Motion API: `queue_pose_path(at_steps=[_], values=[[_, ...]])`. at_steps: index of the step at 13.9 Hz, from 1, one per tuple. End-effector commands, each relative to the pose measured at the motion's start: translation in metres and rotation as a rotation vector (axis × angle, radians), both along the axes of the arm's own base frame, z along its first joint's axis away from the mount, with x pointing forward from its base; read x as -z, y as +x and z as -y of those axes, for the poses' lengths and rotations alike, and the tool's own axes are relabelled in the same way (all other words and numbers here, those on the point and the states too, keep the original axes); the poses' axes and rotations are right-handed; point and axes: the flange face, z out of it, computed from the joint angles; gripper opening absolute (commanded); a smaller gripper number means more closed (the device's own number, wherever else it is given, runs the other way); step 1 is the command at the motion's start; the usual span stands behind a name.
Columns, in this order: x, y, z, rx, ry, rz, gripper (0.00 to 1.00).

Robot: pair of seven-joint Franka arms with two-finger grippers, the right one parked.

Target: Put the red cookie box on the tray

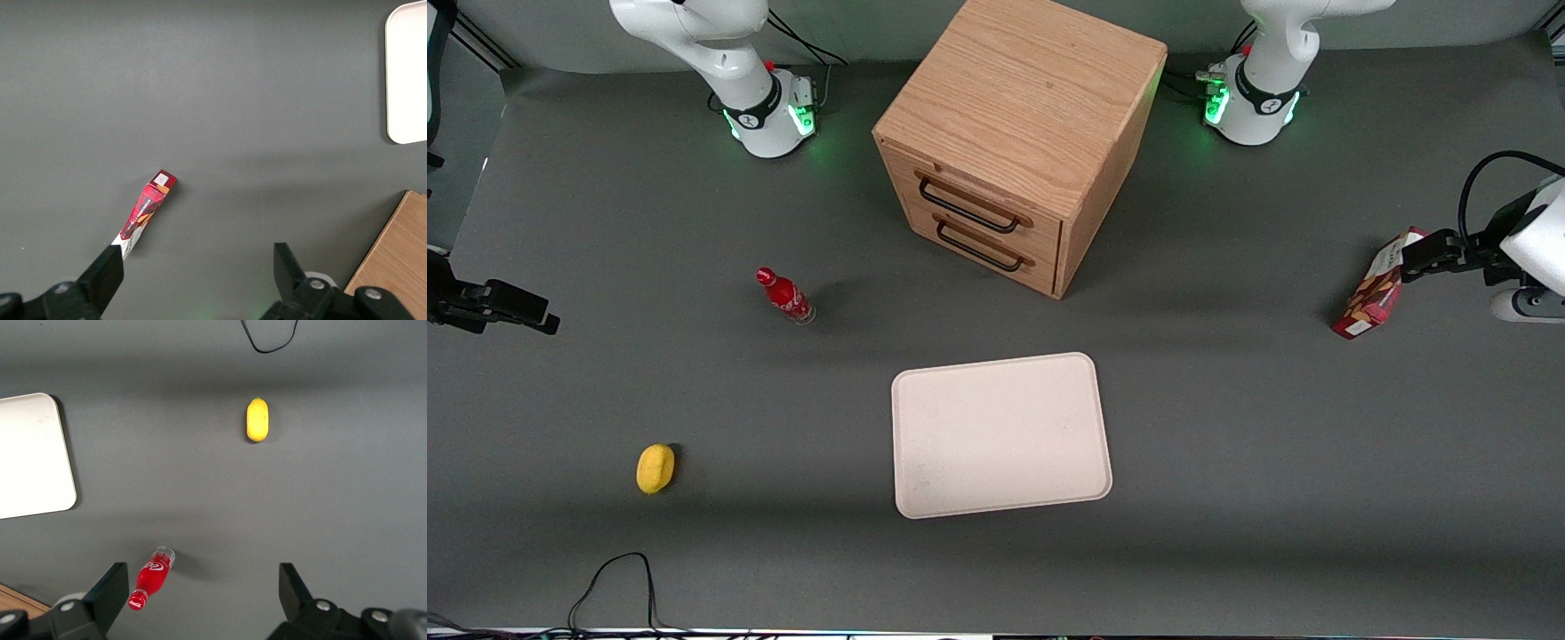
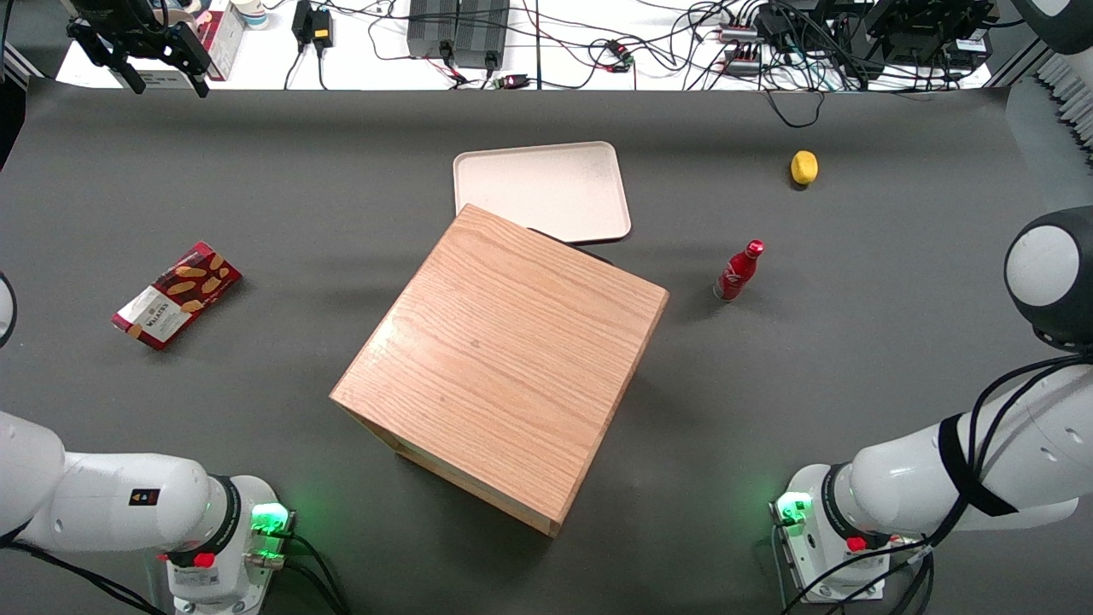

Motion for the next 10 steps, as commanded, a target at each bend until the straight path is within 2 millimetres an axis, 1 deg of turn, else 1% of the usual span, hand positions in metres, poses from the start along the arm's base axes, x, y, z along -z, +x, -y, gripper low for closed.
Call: queue_pose_path(at_steps=[1, 4, 5, 7, 9, 10], values=[[-0.006, -0.004, -0.001, 0.011, -0.004, -0.005, 1.0], [-0.005, -0.006, -0.008, 0.009, -0.003, -0.025, 1.0], [-0.004, -0.007, -0.016, -0.002, -0.001, -0.033, 1.0], [-0.002, -0.012, -0.028, 0.046, 0.004, -0.044, 1.0], [0.0, -0.03, -0.054, 0.019, 0.002, -0.043, 1.0], [0.001, -0.043, -0.066, 0.039, -0.001, -0.035, 1.0]])
